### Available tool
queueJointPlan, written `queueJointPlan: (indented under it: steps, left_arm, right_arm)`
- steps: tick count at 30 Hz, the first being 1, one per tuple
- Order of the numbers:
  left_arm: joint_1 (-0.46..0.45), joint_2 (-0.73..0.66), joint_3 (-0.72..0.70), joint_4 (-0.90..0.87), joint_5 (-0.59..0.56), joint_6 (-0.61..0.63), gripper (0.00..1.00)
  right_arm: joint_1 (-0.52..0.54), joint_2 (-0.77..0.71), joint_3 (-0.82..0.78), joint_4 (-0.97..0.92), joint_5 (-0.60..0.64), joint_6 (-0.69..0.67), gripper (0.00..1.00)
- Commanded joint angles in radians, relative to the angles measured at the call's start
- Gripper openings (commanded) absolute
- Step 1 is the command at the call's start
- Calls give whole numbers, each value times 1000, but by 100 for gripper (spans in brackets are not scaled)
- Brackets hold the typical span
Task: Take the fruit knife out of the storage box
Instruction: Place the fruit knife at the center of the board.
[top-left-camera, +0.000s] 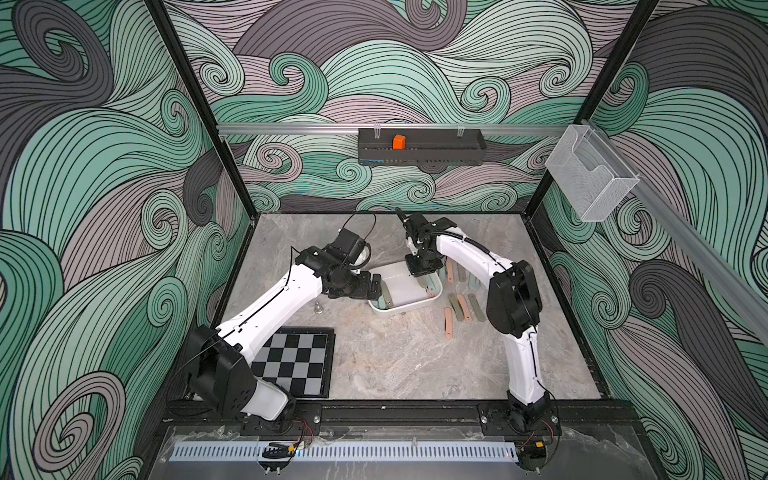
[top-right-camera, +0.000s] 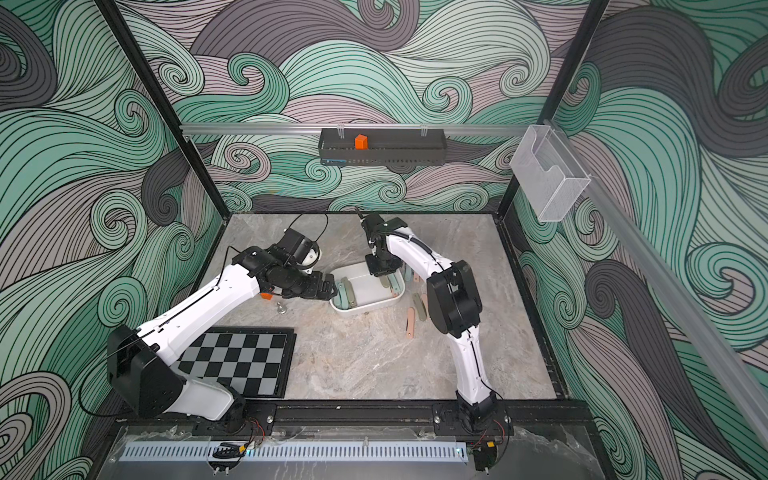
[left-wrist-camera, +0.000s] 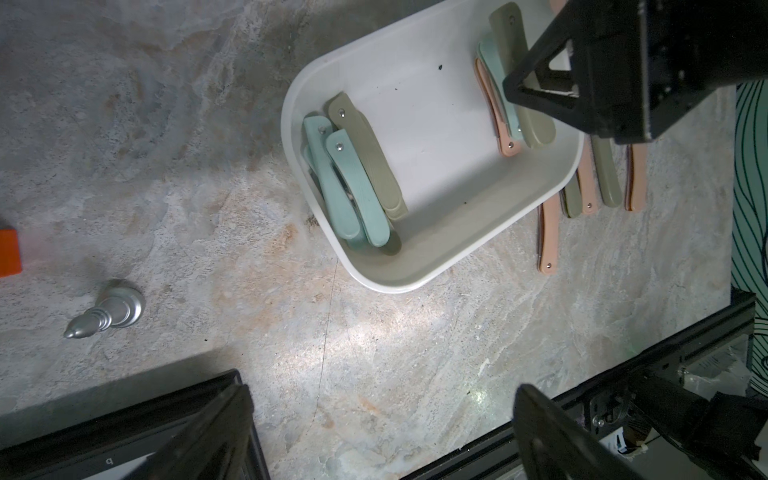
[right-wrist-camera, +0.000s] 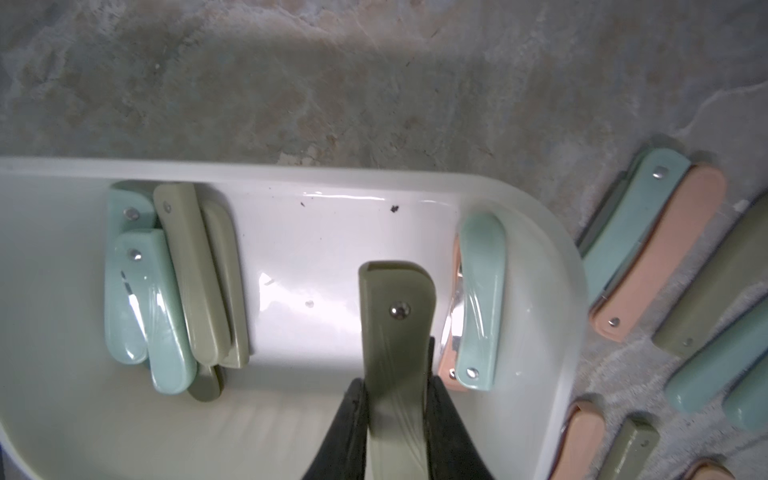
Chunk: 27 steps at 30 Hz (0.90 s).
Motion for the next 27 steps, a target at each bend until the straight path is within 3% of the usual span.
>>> queueJointPlan:
  steps: [1,12,27]
  left_arm:
    - [-19,-20,8,24,25,2,99]
    - [-113,44,46,59,35,-9,99]
    - [-226,80,22,114,21,-53,99]
  right_arm:
    - [-25,-81,-44,-21,16,33,24]
    - [-147,-317,-296,16,23,58,24]
    - [-283,-613,-860,169,-41,122,24]
